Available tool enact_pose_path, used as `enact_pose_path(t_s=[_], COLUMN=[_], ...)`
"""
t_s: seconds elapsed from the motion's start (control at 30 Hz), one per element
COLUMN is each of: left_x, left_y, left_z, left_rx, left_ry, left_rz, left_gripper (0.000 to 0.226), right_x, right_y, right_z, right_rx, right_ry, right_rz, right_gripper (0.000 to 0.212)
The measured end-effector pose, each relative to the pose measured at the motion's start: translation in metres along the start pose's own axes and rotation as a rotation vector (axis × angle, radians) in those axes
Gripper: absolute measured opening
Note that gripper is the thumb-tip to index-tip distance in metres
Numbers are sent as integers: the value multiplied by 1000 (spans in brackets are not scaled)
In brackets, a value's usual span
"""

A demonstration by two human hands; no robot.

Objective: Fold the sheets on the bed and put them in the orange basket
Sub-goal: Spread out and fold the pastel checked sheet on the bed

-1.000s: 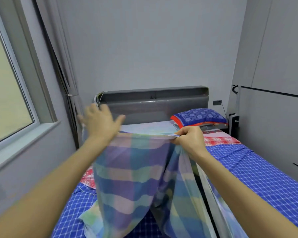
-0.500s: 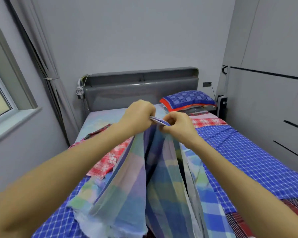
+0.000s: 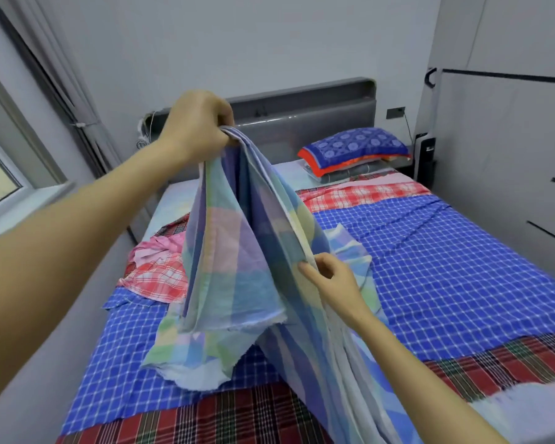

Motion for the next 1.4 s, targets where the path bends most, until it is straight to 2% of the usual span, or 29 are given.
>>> enact_pose_path(t_s=[0.1,0.17,0.23,0.3,0.37,0.43,0.53,0.6,0.67,0.77,0.87,0.97,1.07,1.13,1.27,1.4], left_x=[-2,0,4,7,8,11,10,7,4,4,11,21,30,35,48,59], left_y=[-10,-20,-31,-39,-43,-43,-37,-32,-28,-24,-19,-16,-15,-16,-25,-40], left_z=[1,4,9,14,19,21,25,28,30,31,30,29,26,23,22,21], left_rx=[77,121,177,240,279,303,313,322,316,293,278,268,296,337,481,584], left_ry=[44,70,77,78,87,84,67,61,65,57,56,44,26,0,-31,-141], left_rz=[37,64,91,95,78,47,20,28,48,79,80,66,53,39,-21,-86], left_gripper=[8,6,4,1,2,3,5,4,3,3,7,6,3,2,10,16], right_x=[-9,-18,-28,-32,-35,-38,-48,-52,-49,-46,-53,-67,-79,-84,-83,-74], right_y=[8,18,29,30,18,-3,-30,-36,-38,-52,-67,-63,-46,-33,-2,16], right_z=[-19,-32,-41,-41,-30,-12,18,34,45,57,70,80,75,61,13,-30], right_rx=[247,276,90,-96,-219,-302,-311,-290,-269,-214,-152,-131,-178,-203,-256,-232], right_ry=[109,66,-127,-338,-452,-570,-735,-746,-665,-492,-479,-472,-304,-225,-398,-549], right_rz=[15,19,-58,-187,-362,-541,-717,-690,-567,-381,-266,-149,53,160,109,61], right_gripper=[36,26,16,11,9,19,34,29,15,26,32,15,35,35,31,29])
Point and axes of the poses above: each hand's wrist, its own y-axis towards the middle knuckle, its own z-axis out of the palm, x = y × z, the point moved 3 cm from there along y, towards the middle knuckle, and after that the axes turned 1 degree about x, right-handed, at the moved point
